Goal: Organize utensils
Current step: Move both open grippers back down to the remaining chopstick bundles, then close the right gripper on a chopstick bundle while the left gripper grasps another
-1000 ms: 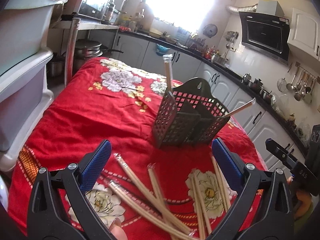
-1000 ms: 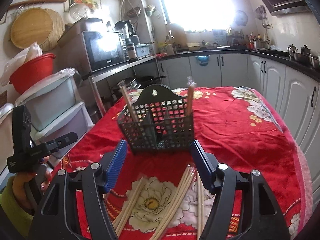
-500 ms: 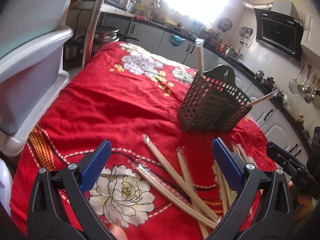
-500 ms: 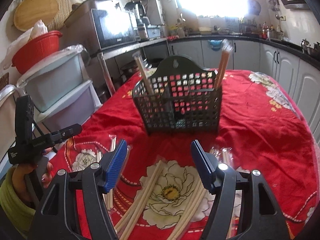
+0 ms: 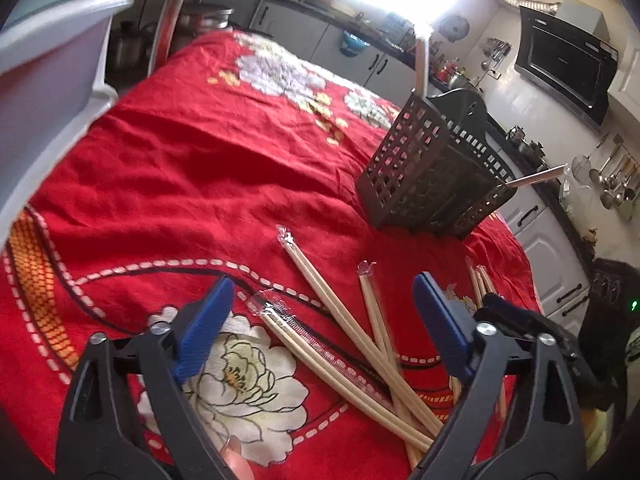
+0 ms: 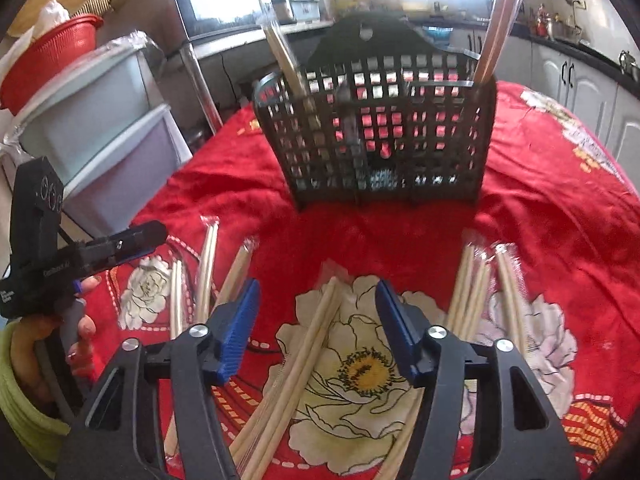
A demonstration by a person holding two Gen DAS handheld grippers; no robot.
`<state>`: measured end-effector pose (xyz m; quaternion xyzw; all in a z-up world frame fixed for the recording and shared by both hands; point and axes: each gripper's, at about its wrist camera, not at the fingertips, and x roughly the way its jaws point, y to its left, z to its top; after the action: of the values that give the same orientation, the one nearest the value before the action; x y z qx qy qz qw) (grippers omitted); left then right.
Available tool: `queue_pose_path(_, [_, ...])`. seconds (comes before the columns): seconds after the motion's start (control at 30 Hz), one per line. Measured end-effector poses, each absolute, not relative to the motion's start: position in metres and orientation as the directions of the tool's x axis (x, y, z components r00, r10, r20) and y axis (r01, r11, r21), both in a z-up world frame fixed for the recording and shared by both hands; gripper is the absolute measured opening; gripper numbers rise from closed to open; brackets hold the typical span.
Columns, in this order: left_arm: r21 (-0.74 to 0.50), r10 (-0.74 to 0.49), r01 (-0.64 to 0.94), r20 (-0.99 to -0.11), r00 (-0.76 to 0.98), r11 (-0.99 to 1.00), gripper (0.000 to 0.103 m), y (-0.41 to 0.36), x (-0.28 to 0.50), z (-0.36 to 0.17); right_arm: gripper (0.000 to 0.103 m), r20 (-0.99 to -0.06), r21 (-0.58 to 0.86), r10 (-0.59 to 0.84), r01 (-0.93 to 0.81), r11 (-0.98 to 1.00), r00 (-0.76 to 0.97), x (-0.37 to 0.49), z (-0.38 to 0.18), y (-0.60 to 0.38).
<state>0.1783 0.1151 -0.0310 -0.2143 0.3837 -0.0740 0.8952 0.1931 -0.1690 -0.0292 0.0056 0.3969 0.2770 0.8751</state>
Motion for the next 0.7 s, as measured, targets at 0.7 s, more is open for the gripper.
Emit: queue_pose_path(0.7, [-0.532, -0.381, -0.1, -0.713, 0.589, 0.841, 0.051, 0.114, 0.242, -0.055, 0.036, -0.753, 0.255, 0.477, -0.467, 0.847, 0.454, 0.226, -0.05, -0.152])
